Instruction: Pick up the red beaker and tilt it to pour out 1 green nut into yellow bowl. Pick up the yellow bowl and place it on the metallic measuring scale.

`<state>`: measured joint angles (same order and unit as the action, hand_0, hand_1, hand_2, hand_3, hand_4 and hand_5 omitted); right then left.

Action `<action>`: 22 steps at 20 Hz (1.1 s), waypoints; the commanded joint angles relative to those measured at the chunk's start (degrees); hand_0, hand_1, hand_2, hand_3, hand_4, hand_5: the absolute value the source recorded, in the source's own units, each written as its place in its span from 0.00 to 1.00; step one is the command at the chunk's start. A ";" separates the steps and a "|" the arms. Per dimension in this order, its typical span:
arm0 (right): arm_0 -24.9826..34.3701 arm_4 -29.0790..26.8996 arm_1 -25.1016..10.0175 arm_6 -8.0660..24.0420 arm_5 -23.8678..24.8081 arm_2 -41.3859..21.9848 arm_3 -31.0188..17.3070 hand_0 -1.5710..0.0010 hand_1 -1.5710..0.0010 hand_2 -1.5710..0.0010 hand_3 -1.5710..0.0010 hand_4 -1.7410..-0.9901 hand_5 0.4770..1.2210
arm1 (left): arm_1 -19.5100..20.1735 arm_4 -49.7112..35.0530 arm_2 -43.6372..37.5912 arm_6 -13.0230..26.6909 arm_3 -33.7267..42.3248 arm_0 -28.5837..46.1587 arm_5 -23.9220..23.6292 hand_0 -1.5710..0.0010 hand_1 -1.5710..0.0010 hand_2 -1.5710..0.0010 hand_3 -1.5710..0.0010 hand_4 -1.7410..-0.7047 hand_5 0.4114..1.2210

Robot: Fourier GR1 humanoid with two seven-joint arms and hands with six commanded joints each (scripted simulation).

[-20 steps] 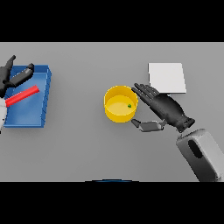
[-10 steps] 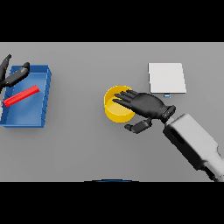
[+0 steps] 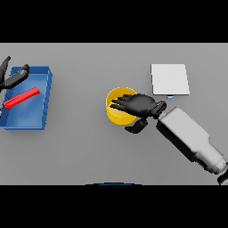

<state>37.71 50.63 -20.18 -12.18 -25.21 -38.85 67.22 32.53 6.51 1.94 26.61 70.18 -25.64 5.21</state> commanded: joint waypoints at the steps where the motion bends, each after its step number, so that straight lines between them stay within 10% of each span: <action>1: 0.37 0.26 0.74 0.13 0.06 -0.44 -0.97 1.00 1.00 1.00 1.00 0.74 0.27 | 0.05 -0.08 0.04 -0.10 0.01 0.12 0.22 1.00 1.00 1.00 1.00 0.91 0.36; 7: 1.39 0.47 1.53 0.71 -0.60 -0.78 -3.39 0.97 0.96 0.94 0.92 0.64 0.45 | 0.47 0.58 0.17 -0.83 -0.51 -0.07 0.20 1.00 1.00 1.00 1.00 0.92 0.37; 13: 1.22 -0.07 -0.16 -3.51 -0.87 -0.78 -2.33 0.29 0.30 0.32 0.44 0.22 0.85 | 0.27 0.23 0.01 -1.64 -0.88 0.03 0.31 1.00 1.00 1.00 1.00 0.92 0.37; 22: 1.80 -2.33 -0.90 -0.84 -3.58 -0.14 0.24 0.04 0.04 0.12 0.24 0.03 0.98 | 0.19 0.86 0.46 -1.10 -1.08 -0.35 0.16 1.00 1.00 1.00 1.00 0.93 0.36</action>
<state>39.55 48.25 -21.12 -13.11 -28.77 -38.98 67.47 32.73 7.37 2.40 25.58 69.11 -25.99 5.36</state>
